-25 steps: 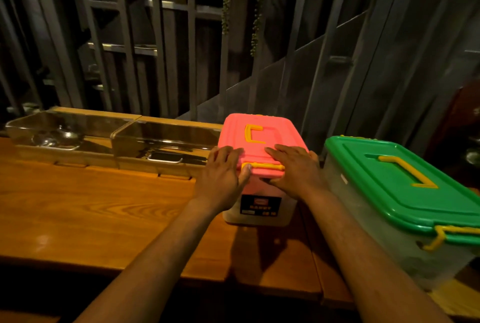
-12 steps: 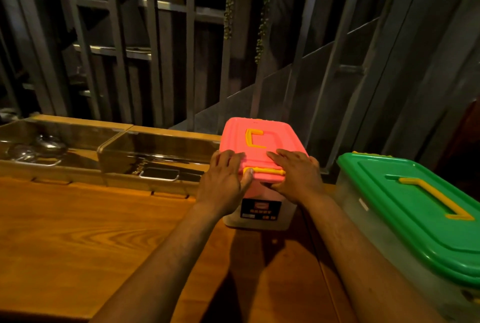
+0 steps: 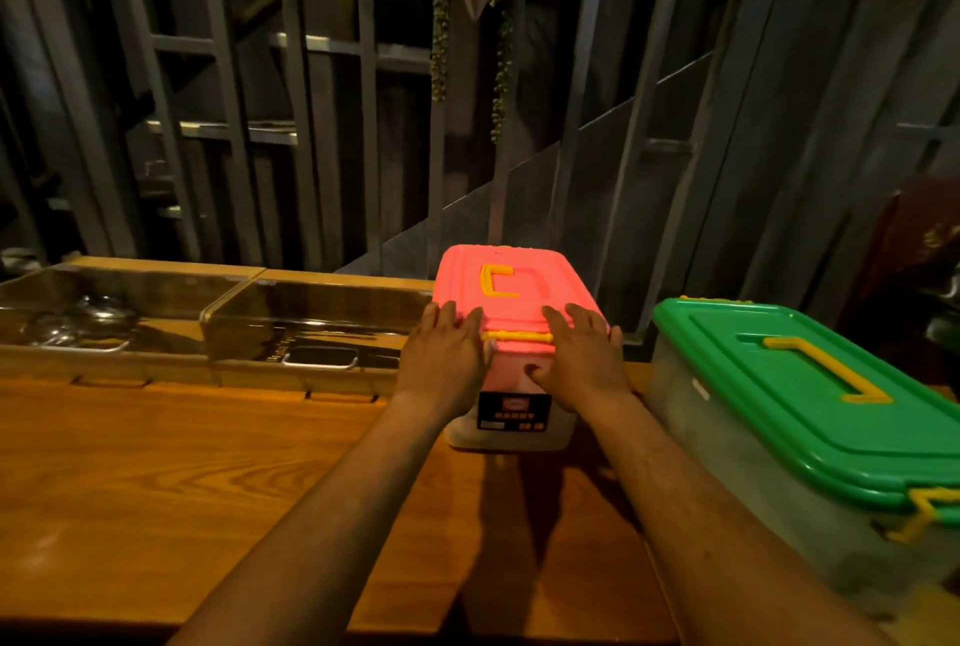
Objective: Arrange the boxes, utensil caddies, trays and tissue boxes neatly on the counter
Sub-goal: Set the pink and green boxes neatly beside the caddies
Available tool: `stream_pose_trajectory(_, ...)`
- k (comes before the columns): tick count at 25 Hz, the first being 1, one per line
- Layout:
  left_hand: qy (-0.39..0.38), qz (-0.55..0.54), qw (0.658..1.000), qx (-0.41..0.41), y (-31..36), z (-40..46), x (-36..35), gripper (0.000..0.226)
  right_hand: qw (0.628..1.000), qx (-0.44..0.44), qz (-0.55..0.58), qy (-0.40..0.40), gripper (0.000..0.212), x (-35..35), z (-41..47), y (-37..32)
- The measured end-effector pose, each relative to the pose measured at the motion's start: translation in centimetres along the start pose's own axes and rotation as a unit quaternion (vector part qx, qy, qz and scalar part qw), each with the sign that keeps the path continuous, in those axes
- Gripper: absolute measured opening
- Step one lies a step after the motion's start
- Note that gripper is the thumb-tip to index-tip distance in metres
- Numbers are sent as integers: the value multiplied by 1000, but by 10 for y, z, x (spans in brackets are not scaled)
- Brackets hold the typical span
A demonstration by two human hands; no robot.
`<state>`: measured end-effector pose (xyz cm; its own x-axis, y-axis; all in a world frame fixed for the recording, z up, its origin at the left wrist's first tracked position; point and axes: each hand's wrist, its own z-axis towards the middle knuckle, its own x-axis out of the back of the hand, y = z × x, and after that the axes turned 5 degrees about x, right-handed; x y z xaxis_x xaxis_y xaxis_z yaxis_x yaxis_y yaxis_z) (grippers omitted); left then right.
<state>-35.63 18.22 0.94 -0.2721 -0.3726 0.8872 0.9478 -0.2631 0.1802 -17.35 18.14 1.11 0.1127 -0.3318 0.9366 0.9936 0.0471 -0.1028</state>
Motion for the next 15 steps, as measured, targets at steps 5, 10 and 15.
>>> stream_pose_trajectory(5, 49, -22, 998, -26, 40, -34, 21, 49, 998, 58, 34, -22, 75, 29, -31, 16)
stream_pose_trajectory(10, 103, -106, 987, -56, 125, -73, 29, 39, 989, 106, 103, 26, 49, 89, -71, 89)
stream_pose_trajectory(15, 109, -141, 978, -111, 240, -103, 12, 38, 991, 72, 96, 56, 39, 124, -130, 218)
